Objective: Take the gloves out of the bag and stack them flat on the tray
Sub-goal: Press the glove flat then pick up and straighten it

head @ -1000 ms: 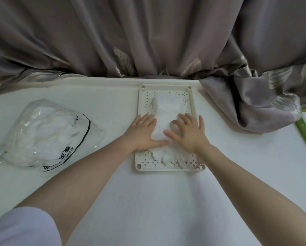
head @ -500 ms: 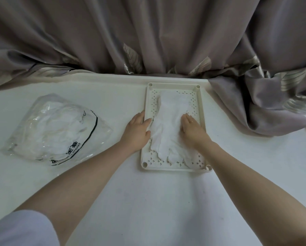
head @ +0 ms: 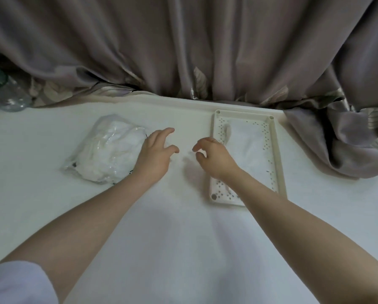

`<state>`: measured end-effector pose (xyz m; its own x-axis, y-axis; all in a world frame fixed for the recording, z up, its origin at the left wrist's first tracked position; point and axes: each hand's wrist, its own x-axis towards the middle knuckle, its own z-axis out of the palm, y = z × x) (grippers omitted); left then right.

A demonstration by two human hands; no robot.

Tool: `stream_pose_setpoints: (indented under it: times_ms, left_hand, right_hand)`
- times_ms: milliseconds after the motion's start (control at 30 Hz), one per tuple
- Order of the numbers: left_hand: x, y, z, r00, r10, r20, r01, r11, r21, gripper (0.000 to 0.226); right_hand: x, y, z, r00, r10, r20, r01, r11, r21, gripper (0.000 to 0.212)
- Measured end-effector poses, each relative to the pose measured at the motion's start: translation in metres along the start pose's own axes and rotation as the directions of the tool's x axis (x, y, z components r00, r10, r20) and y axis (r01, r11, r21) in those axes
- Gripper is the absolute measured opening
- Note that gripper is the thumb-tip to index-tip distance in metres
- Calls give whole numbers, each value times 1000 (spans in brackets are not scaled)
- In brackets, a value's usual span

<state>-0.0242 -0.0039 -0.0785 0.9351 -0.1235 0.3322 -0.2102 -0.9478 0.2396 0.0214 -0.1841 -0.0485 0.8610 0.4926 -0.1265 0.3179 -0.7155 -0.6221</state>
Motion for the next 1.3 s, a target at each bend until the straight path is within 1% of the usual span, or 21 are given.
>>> stream_pose_setpoints:
  times_ms: [33, 100, 200, 267, 333, 400, 533, 600, 667, 733, 800, 833, 900, 933, 1000, 1067, 1100, 1133, 1167, 1233, 1300]
  left_hand:
    - [-5, -8, -7, 1000, 2, -15, -1, 999, 46, 28]
    - [-19, -29, -21, 998, -56, 18, 52, 984, 172, 30]
    - [-32, -53, -38, 962, -255, 94, 217, 929, 300, 35]
    - [-34, -71, -47, 915, -378, 140, 324, 896, 302, 48]
    - [-32, -85, -55, 869, -435, 235, 385, 894, 231, 62]
    - [-30, -93, -60, 864, -406, 298, 385, 914, 129, 66]
    - [-30, -102, -64, 890, -342, 302, 349, 937, 32, 68]
    - [-29, -106, -64, 899, -326, 292, 345, 939, -13, 70]
    - [-27, -113, -66, 900, -313, 303, 348, 935, -65, 74]
    - [-27, -117, -66, 903, -288, 320, 339, 934, -116, 75]
    - [-27, -121, -65, 910, -245, 335, 310, 937, -158, 74]
    - [-28, -123, -63, 915, -223, 337, 297, 937, -184, 72]
    - [-29, -125, -57, 923, -194, 332, 281, 929, -239, 60]
    - [-29, -126, -55, 926, -188, 327, 277, 927, -252, 54]
    - [-30, -125, -53, 924, -191, 332, 272, 937, -220, 45]
    - [-28, -122, -53, 910, -210, 357, 273, 953, -134, 36]
    - [-28, -121, -54, 904, -222, 365, 272, 958, -90, 33]
    - [-26, -118, -54, 901, -231, 368, 271, 961, -61, 29]
    - [-25, -116, -55, 899, -240, 367, 272, 962, -37, 26]
    - [-22, -112, -58, 894, -259, 367, 277, 961, 2, 26]
    - [-20, -110, -61, 887, -283, 366, 290, 956, 37, 29]
  right_hand:
    - [2, -11, 7, 1000, -25, 13, 25, 1000, 7, 28]
    - [8, -34, 25, 998, -56, 38, 55, 998, 25, 27]
    - [16, -59, 49, 995, -62, 79, 59, 997, 42, 32]
    - [24, -74, 63, 993, -23, 118, 17, 999, 47, 37]
    - [31, -86, 73, 987, 29, 159, -38, 998, 52, 40]
    - [37, -97, 82, 981, 66, 183, -82, 993, 80, 45]
    - [49, -113, 101, 974, 137, 179, -179, 954, 241, 51]
    - [54, -117, 108, 980, 139, 144, -178, 934, 308, 50]
    - [59, -124, 115, 989, 128, 80, -147, 939, 310, 44]
    - [63, -129, 121, 988, 153, 30, -155, 941, 301, 37]
    - [68, -132, 127, 980, 201, -16, -189, 946, 263, 19]
    - [70, -132, 127, 973, 223, -52, -206, 952, 227, 12]
    - [70, -131, 126, 962, 253, -99, -232, 955, 184, 14]
    - [68, -130, 123, 959, 261, -111, -236, 951, 198, 17]
    - [61, -128, 116, 957, 243, -158, -201, 949, 242, 19]
    - [53, -125, 107, 957, 215, -196, -154, 946, 286, 15]
    - [49, -125, 101, 958, 213, -193, -139, 931, 337, 13]
    - [46, -126, 96, 959, 226, -172, -135, 895, 424, 15]
    - [42, -128, 90, 960, 245, -136, -135, 829, 543, 18]
    - [37, -131, 79, 967, 249, -54, -120, 635, 763, 23]
    - [34, -134, 72, 971, 238, -18, -98, 465, 880, 31]
